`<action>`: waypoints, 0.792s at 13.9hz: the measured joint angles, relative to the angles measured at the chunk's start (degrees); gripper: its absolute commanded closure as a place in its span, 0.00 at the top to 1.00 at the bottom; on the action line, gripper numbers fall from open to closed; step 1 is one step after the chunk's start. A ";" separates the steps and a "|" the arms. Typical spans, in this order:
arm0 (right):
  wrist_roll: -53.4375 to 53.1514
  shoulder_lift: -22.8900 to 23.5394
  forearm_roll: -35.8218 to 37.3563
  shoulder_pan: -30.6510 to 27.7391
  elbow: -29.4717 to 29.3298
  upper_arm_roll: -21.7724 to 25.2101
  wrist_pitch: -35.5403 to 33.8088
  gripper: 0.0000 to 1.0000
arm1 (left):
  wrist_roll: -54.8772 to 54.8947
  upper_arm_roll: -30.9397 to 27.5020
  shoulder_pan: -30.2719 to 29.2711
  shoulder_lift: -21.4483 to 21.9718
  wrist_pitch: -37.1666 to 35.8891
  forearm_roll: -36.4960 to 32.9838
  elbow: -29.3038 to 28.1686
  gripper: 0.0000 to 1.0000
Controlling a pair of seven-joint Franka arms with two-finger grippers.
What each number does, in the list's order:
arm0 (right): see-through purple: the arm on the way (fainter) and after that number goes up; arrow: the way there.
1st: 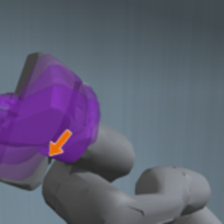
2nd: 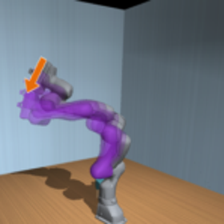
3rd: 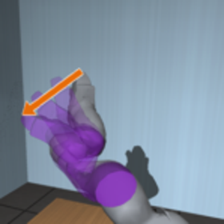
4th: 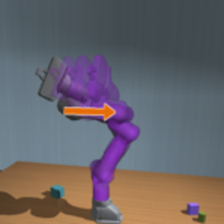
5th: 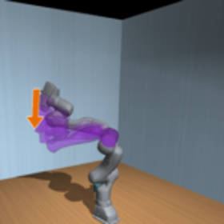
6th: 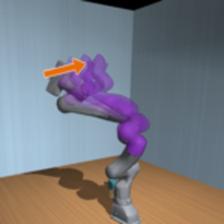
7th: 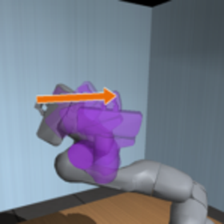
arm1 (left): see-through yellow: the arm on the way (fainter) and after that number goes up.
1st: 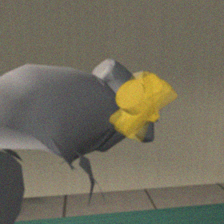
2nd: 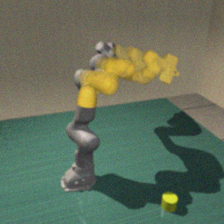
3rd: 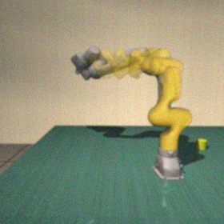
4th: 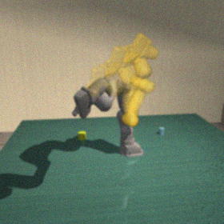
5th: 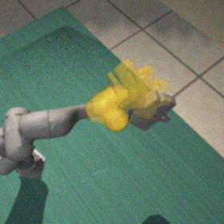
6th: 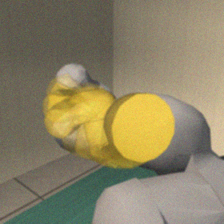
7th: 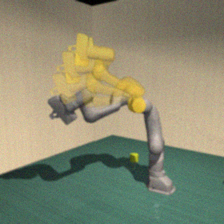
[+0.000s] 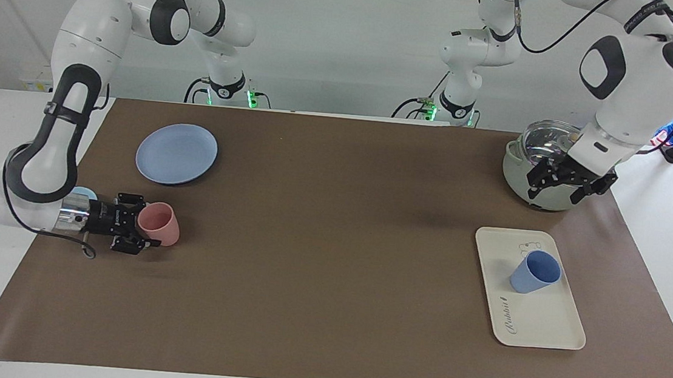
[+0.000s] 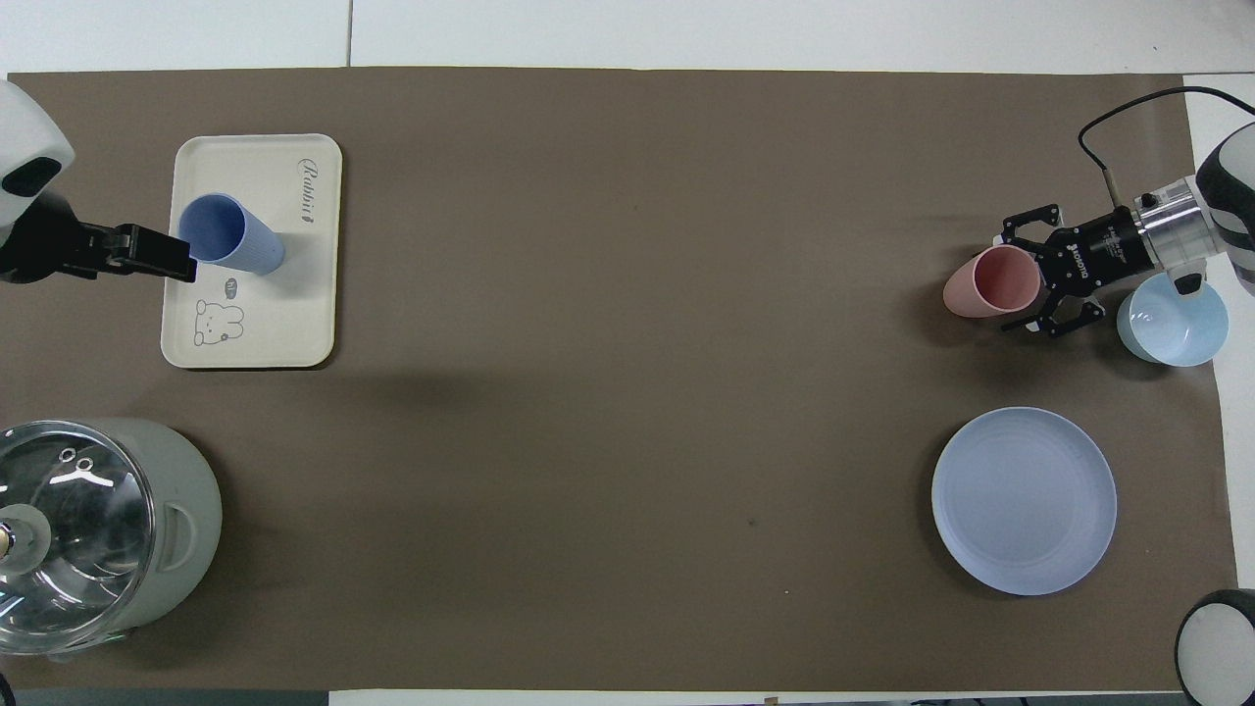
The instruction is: Place cup on tray
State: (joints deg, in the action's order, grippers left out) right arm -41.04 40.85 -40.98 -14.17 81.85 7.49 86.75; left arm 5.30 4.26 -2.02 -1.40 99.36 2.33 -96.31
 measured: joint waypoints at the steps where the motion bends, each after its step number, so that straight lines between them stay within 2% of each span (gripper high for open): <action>1: 0.56 -0.07 0.08 -0.08 -0.02 0.00 0.00 1.00 | 0.00 -0.12 -0.20 1.86 -1.91 0.77 0.02 1.00; 4: 4.39 -0.44 1.07 -0.33 -0.08 0.09 0.00 1.00 | 0.07 -0.34 -0.65 4.04 -5.24 1.21 0.49 1.00; 8: 6.54 -1.29 4.45 -1.68 -0.58 0.27 0.00 1.00 | 0.28 -0.33 -0.62 4.04 -5.65 1.21 0.26 1.00; 11: 8.34 -3.58 7.65 -2.60 -1.29 0.26 -0.06 1.00 | 0.30 -0.34 -0.65 4.04 -5.93 1.21 0.21 1.00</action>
State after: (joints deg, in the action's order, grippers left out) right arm -32.70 37.28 -33.32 -16.78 80.56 7.75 86.68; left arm 5.60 3.91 -2.68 2.64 93.43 3.54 -96.10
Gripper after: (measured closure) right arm 0.000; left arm 0.000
